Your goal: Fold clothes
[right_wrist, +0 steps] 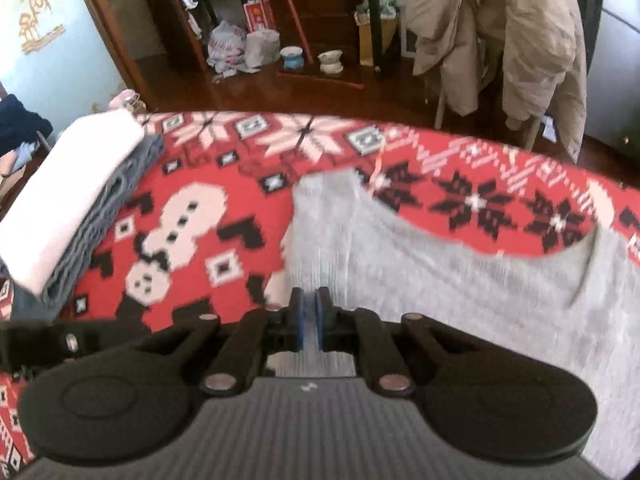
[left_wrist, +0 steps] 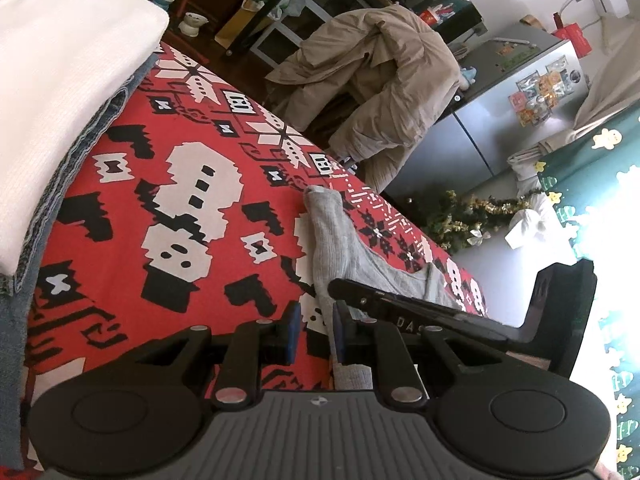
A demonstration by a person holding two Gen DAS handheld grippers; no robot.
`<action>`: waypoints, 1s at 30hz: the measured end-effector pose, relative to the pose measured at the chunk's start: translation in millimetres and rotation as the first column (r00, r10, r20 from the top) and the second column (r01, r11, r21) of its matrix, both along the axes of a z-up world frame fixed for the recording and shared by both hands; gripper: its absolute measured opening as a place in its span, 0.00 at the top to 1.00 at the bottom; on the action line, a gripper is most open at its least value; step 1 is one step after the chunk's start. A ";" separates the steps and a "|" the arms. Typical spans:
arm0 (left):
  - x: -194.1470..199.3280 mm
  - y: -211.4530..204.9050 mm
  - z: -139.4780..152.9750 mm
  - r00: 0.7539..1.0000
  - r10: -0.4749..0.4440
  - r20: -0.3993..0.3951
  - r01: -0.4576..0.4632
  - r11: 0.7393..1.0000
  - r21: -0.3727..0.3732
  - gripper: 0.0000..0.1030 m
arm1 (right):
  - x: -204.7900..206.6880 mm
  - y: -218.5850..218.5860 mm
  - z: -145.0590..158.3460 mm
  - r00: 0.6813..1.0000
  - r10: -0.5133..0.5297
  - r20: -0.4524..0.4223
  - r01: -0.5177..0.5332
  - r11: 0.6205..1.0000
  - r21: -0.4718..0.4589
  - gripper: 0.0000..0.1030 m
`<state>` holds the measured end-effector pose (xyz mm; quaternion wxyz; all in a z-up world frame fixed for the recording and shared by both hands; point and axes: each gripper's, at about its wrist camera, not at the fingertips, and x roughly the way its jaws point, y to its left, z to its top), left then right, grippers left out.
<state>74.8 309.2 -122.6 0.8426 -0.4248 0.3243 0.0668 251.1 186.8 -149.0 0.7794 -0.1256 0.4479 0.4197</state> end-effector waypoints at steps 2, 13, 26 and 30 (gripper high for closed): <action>0.1 0.1 -0.1 1.000 -0.001 0.000 0.001 1.000 -0.004 0.85 | -1.9 -5.8 0.1 1.000 -0.014 -0.013 0.014 1.000 0.013 0.94; 2.8 -4.2 0.1 1.000 -0.016 0.000 0.016 1.000 -0.004 0.85 | -30.4 -27.5 -1.1 1.000 -0.003 -0.020 0.003 1.000 -0.001 0.90; 8.9 -13.4 -1.5 0.998 -0.056 -0.007 0.056 0.998 0.011 0.85 | -76.7 -82.5 6.3 0.996 -0.043 -0.082 0.045 0.999 0.025 0.88; 11.1 -17.5 -1.9 0.997 -0.075 -0.003 0.075 0.997 0.007 0.85 | -86.0 -99.4 -2.3 0.993 -0.068 -0.092 0.071 0.997 0.026 0.89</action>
